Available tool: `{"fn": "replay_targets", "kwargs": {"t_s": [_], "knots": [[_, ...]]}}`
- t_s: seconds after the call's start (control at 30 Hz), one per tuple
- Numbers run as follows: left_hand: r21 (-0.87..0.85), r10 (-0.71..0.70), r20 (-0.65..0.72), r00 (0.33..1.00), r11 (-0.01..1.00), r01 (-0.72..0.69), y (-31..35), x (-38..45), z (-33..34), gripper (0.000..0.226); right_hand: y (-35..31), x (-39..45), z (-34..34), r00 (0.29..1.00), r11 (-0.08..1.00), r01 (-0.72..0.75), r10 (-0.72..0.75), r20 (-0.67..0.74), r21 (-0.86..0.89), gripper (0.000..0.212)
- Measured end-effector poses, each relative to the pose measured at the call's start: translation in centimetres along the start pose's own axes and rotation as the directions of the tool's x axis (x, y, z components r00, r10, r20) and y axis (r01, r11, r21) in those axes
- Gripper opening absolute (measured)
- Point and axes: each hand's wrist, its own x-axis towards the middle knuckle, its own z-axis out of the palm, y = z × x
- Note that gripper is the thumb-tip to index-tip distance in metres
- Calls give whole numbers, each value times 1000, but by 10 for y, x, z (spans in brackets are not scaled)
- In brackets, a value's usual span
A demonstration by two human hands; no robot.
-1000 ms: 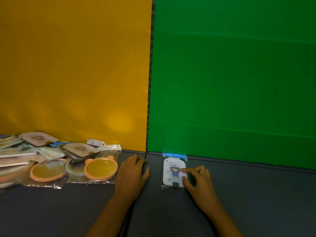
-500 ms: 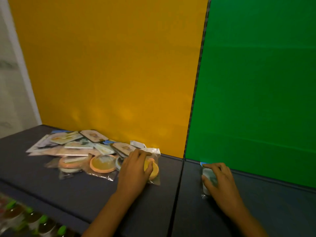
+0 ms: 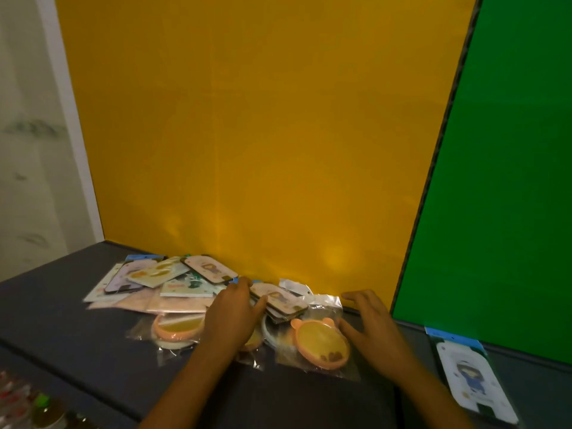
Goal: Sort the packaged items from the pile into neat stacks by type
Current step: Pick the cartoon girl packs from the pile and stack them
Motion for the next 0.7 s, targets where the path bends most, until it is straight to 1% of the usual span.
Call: {"fn": "replay_targets", "kwargs": {"t_s": [0.2,0.4,0.47,0.57,0.7], "knots": [[124,-34,109,993,992,20,4,29,11,61,-12,21,30,997,997,-75,75,22,-30,45],[217,-50,197,979,976,6,9,46,25,80,-15,21,44,989,989,-149,149,5,11,40],[228,-47,207,977,974,-2,9,48,26,80,-15,20,46,988,988,-156,156,-5,21,38],[212,-38,229,973,977,-12,8,52,22,73,-15,22,46,986,985,-167,167,-7,32,37],[192,-55,281,958,981,0,7,53,15,69,-13,27,40,990,988,-140,141,-15,59,34]]}}
